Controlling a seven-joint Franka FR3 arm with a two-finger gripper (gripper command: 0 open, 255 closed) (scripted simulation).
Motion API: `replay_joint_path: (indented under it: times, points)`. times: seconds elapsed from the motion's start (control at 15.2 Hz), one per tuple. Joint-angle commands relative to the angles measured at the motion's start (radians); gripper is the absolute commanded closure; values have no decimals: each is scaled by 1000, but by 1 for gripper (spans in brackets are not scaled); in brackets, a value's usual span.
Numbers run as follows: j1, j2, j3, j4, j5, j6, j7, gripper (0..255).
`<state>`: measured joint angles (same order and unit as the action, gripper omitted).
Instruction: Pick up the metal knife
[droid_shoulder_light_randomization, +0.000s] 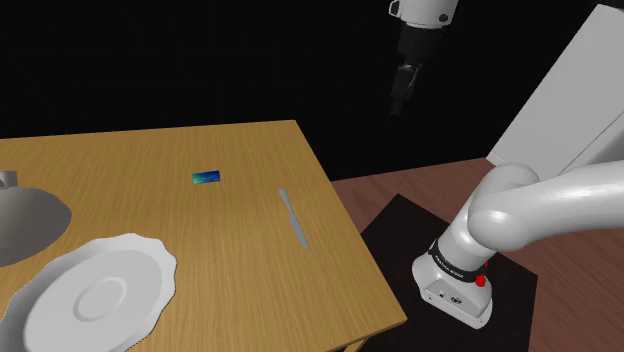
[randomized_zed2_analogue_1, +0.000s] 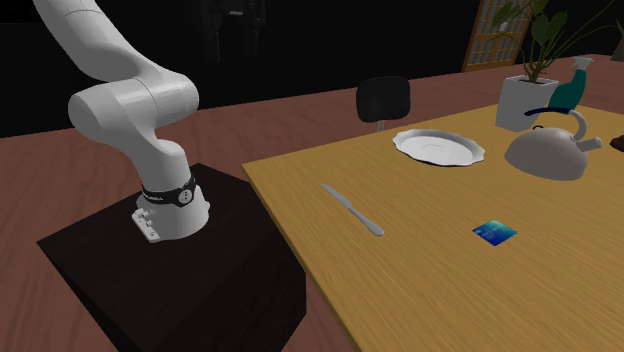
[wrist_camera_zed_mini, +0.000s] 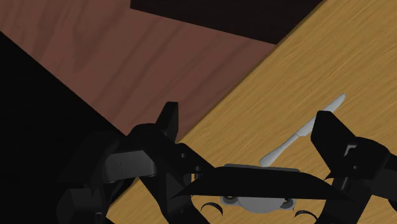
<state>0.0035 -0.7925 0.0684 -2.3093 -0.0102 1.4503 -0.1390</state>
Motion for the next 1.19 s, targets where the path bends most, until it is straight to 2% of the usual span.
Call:
replay_joint_path:
  times: [0.0,0.59,1.12]
  points:
    - [0,0,0,0,0,0,0,0]
    - [-8,35,153,-216,138,277,282,0]
    - [-24,209,312,-301,236,573,526,0]
